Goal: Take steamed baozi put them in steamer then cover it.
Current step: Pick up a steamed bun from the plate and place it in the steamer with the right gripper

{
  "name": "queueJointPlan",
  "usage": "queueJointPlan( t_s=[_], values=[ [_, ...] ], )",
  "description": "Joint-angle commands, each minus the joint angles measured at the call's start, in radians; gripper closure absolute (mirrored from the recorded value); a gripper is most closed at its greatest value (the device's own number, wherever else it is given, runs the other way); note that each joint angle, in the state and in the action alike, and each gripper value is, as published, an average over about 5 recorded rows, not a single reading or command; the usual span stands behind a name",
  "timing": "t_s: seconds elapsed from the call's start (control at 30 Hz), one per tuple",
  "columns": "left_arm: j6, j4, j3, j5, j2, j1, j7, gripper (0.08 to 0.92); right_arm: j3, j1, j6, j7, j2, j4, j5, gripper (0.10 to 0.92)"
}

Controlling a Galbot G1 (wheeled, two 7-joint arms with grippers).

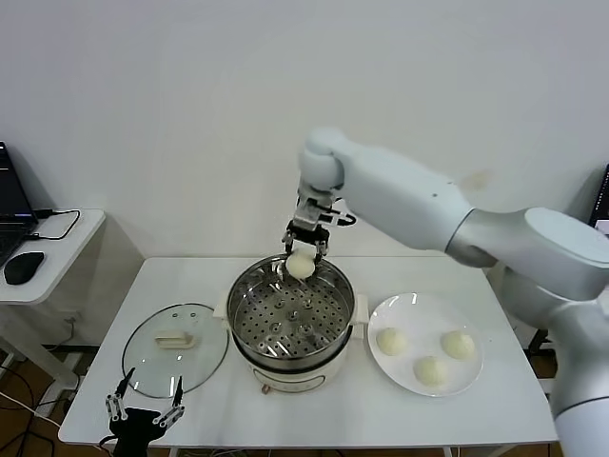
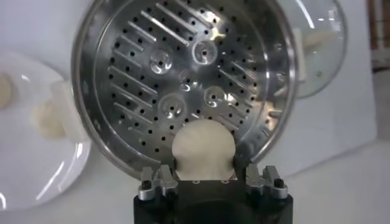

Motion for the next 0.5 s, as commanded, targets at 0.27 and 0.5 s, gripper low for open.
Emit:
queueJointPlan(
  t_s=[0.27,0.5],
  values=[
    [0.002,0.014,0.006,0.006,-0.008,-0.001,0.002,0.177,0.028,-0.085,0.054,0.032,0.076,-0.091,-0.133,0.440],
    [0.002,0.024,0.009,0.008,-0.009,-0.004,0.004,0.177,0.051,-0.112,0.045,0.062,0.091,-0.135,-0.147,0.440]
  ],
)
